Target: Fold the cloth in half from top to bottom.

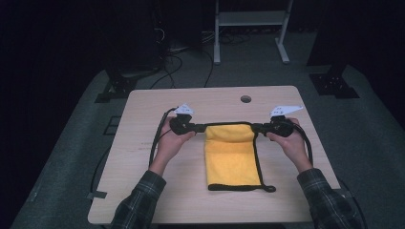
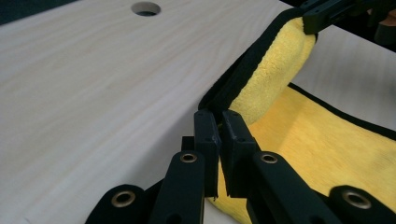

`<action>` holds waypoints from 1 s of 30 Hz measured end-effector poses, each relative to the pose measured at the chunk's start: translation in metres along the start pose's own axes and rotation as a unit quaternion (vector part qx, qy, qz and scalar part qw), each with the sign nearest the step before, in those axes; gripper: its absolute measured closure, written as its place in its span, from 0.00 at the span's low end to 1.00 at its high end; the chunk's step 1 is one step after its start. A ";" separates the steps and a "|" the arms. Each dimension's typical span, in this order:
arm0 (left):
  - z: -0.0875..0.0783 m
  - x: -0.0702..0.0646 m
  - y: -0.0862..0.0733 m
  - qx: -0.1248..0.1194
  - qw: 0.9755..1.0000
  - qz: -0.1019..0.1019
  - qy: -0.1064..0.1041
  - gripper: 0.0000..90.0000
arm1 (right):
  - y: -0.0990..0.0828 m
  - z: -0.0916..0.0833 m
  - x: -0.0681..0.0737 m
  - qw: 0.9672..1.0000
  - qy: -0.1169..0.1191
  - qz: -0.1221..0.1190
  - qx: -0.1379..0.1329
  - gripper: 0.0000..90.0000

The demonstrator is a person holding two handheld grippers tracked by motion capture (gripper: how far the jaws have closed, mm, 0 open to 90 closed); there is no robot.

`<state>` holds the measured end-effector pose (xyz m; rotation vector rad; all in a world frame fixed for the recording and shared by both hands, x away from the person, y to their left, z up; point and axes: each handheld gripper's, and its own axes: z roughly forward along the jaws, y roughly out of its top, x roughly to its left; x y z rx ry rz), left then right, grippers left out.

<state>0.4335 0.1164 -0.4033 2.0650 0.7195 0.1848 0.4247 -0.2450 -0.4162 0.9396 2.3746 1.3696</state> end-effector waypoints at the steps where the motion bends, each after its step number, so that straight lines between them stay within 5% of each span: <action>1: -0.002 -0.003 -0.002 0.001 1.000 0.001 -0.005 0.95 | -0.002 -0.002 0.003 1.000 0.002 -0.003 0.001 0.93; 9: -0.013 -0.026 -0.019 -0.010 0.999 0.007 -0.031 0.95 | -0.018 -0.016 0.019 1.000 0.016 -0.005 0.002 0.93; 30: -0.024 -0.077 -0.074 0.046 0.996 0.012 -0.075 0.95 | -0.070 -0.048 0.082 0.998 0.053 -0.020 0.033 0.92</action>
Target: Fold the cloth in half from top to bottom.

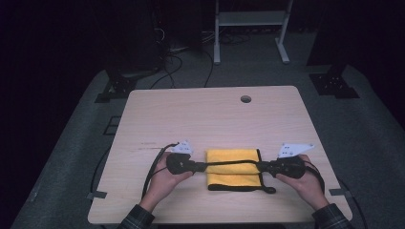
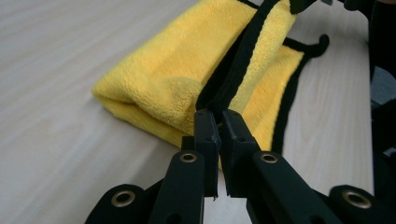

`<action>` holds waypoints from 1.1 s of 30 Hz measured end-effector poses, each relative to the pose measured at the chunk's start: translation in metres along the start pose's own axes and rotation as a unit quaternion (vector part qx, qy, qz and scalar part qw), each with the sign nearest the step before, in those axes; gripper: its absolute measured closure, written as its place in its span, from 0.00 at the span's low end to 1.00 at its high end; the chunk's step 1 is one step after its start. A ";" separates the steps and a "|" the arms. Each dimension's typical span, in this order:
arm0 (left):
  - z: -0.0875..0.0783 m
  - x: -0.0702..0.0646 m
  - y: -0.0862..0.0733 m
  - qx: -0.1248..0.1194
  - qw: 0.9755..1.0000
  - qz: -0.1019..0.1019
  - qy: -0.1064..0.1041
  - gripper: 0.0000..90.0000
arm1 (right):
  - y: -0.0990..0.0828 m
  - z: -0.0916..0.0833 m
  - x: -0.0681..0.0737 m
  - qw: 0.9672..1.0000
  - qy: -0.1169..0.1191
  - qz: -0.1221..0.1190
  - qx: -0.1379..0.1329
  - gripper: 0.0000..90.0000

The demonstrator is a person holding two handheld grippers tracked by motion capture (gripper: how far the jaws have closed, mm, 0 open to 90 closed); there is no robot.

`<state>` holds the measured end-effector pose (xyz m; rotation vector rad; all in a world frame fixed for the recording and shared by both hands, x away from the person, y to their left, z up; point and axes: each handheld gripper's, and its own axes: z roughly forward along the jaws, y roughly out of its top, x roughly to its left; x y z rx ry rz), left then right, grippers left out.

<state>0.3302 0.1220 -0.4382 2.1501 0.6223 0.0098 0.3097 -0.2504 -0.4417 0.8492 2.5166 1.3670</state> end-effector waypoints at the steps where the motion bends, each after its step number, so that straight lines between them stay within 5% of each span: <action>1: 0.001 -0.001 -0.002 0.004 1.000 0.000 -0.002 0.95 | -0.003 0.000 0.002 1.000 0.003 0.001 0.003 0.92; 10: 0.013 -0.008 -0.017 0.044 0.999 0.001 -0.015 0.93 | -0.025 0.007 0.014 0.999 0.010 -0.002 0.045 0.89; 21: -0.014 -0.005 0.008 -0.021 1.000 0.013 -0.014 0.86 | -0.007 -0.017 0.008 0.999 0.008 0.000 -0.036 0.85; 28: 0.013 0.005 0.011 -0.014 1.000 0.002 -0.010 0.90 | 0.002 0.007 -0.001 1.000 0.006 -0.009 -0.002 0.92; 33: 0.026 -0.007 0.005 0.009 1.000 0.012 -0.027 0.89 | -0.001 0.017 0.005 0.999 0.022 -0.016 0.020 0.93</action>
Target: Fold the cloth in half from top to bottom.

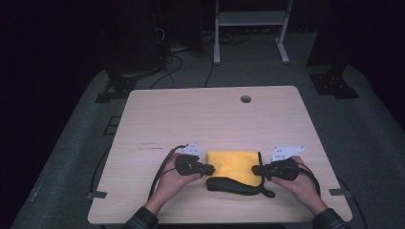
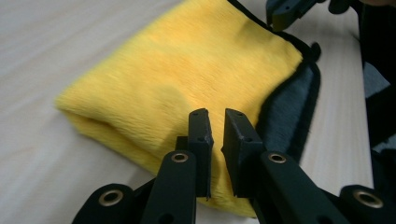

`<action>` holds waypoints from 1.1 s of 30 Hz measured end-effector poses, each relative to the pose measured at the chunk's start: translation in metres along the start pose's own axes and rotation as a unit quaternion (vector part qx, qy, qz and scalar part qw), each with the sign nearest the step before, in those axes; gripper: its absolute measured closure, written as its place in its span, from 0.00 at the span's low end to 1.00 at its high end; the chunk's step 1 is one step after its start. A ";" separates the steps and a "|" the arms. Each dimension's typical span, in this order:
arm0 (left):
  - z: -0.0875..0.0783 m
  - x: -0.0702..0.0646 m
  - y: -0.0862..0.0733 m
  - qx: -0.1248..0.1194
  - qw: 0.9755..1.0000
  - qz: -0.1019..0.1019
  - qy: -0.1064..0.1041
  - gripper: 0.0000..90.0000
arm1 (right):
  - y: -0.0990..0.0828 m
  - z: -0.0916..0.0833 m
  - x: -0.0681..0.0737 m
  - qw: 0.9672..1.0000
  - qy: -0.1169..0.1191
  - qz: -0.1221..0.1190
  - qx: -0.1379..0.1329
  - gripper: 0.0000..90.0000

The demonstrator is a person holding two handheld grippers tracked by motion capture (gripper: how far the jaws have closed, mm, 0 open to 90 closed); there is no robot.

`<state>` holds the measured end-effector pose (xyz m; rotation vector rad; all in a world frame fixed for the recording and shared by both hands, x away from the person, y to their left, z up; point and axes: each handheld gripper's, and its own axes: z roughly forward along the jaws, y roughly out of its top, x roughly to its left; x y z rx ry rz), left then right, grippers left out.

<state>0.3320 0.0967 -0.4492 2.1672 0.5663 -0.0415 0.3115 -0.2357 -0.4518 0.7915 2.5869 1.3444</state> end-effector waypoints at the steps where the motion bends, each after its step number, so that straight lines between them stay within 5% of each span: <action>1: 0.000 -0.003 -0.001 0.003 1.000 0.003 -0.002 0.89 | -0.001 0.000 0.002 1.000 0.006 -0.001 0.002 0.93; 10: 0.001 -0.017 -0.022 0.035 0.999 0.007 -0.004 0.86 | -0.021 0.001 0.025 0.998 0.020 -0.031 0.050 0.94; 18: 0.004 -0.023 -0.025 0.045 0.999 0.025 0.009 0.86 | -0.026 0.003 0.032 0.997 0.010 -0.050 0.056 0.93; 25: -0.008 -0.025 -0.021 0.016 0.999 0.027 0.022 0.63 | -0.022 -0.004 0.025 0.999 -0.020 -0.037 0.017 0.62; 33: -0.035 -0.015 -0.029 -0.011 0.996 0.004 0.089 0.35 | -0.027 -0.018 0.007 0.995 -0.094 0.007 -0.014 0.39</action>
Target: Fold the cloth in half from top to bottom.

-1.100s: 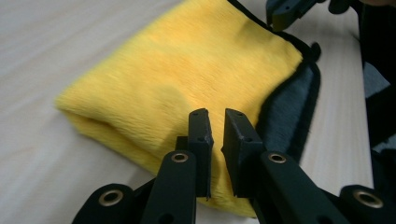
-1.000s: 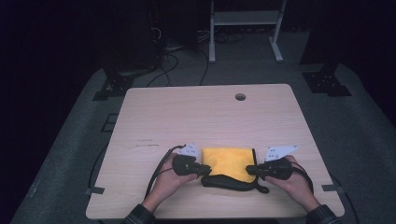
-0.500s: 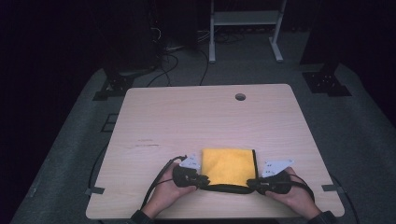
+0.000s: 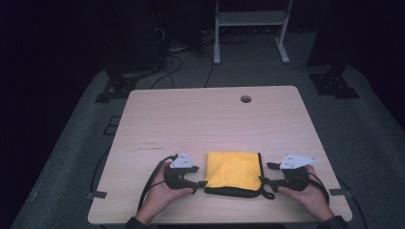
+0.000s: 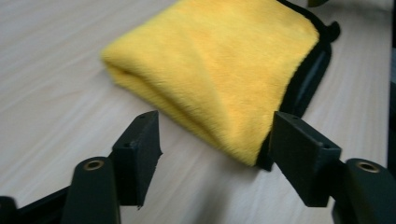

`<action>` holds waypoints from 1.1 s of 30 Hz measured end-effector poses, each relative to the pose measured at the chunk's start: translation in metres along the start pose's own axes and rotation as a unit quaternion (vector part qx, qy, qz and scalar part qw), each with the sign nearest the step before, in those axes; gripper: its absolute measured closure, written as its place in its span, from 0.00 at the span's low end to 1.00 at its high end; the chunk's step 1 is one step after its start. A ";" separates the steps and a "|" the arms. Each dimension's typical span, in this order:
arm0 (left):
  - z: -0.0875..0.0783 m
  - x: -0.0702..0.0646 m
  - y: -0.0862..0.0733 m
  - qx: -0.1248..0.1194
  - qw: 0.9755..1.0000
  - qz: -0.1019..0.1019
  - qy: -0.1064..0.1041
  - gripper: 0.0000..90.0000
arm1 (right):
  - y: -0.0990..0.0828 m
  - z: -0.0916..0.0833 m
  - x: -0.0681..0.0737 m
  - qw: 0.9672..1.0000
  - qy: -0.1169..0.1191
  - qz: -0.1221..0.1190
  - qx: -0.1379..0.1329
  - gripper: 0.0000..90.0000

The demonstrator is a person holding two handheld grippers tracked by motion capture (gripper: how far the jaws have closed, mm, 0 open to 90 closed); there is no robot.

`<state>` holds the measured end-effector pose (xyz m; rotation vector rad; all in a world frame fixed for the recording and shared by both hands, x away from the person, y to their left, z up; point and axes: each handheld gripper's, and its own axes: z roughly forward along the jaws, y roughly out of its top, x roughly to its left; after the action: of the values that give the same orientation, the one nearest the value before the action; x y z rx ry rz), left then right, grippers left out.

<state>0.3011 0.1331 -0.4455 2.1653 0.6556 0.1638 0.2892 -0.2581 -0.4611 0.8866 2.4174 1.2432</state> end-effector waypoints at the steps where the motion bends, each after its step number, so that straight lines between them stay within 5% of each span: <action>1: -0.004 0.002 -0.002 -0.002 1.000 -0.002 0.009 0.33 | -0.001 -0.002 -0.003 1.000 -0.007 0.008 -0.002 0.38; 8: -0.030 0.017 -0.022 -0.001 0.998 -0.021 0.060 0.21 | -0.011 -0.013 -0.016 0.999 -0.035 0.028 0.005 0.31; 16: -0.052 0.028 -0.051 0.023 0.993 -0.037 0.108 0.18 | -0.027 -0.028 -0.027 0.996 -0.071 0.052 0.017 0.25; 27: -0.062 0.041 -0.080 0.058 0.986 -0.068 0.143 0.10 | -0.047 -0.033 -0.041 0.990 -0.107 0.067 0.056 0.20; 33: -0.060 0.042 -0.090 0.054 0.987 -0.052 0.145 0.00 | -0.052 -0.032 -0.044 0.990 -0.110 0.071 0.060 0.17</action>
<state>0.2813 0.2420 -0.4807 2.2242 0.9595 0.4009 0.2868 -0.3291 -0.4852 1.1832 2.3045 0.9933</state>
